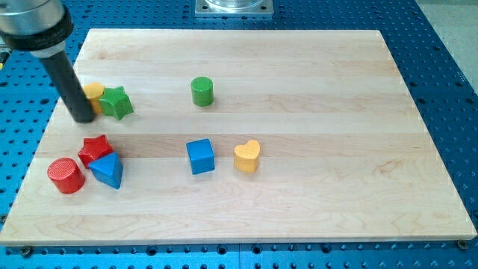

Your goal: Slide the green star to the top right of the red star

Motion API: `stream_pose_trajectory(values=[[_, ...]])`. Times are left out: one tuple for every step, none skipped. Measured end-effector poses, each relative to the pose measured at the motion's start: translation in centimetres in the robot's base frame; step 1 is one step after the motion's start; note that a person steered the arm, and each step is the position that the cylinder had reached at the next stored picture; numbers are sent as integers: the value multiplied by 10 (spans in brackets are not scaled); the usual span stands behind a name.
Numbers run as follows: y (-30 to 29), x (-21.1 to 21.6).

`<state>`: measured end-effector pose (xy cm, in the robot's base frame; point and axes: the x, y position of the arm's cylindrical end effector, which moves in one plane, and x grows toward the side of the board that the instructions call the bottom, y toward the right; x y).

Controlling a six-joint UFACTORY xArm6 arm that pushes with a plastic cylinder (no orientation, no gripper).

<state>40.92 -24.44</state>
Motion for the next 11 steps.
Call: stream_pose_trajectory(values=[[0,-33],[-9,-48],[-21,-102],[42,-119],[56,-110],[51,-77],[46,-43],[44,-18],[35,7],[57,7],[97,14]])
